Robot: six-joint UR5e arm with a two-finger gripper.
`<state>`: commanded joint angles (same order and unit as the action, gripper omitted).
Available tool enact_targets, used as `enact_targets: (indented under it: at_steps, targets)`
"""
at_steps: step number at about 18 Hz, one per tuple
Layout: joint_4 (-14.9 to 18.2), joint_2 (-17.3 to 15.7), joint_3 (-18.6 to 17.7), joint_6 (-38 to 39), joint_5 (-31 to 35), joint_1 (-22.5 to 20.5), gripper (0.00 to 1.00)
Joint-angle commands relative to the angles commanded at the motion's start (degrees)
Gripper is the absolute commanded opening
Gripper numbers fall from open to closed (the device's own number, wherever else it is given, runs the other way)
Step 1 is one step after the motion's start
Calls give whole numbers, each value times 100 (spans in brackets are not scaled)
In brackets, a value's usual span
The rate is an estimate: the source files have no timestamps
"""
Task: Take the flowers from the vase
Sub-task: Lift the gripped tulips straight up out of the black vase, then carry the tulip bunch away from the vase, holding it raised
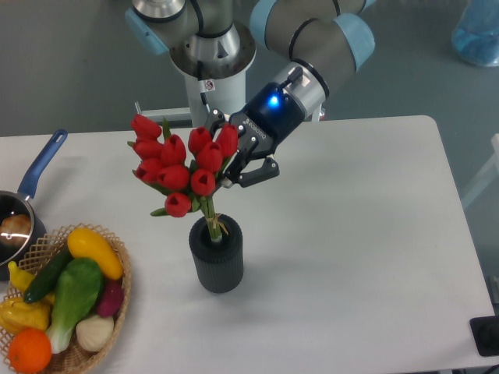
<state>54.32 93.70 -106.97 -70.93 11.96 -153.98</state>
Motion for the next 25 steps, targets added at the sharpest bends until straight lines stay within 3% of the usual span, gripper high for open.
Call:
enact_targets:
  at_steps: [14,21,25]
  targets:
    - [0,-440,255,862,-150,-132,36]
    - [0,-379,299,888,-176,-667,36]
    - [-44,-247,334,766,-141,-1185,36]
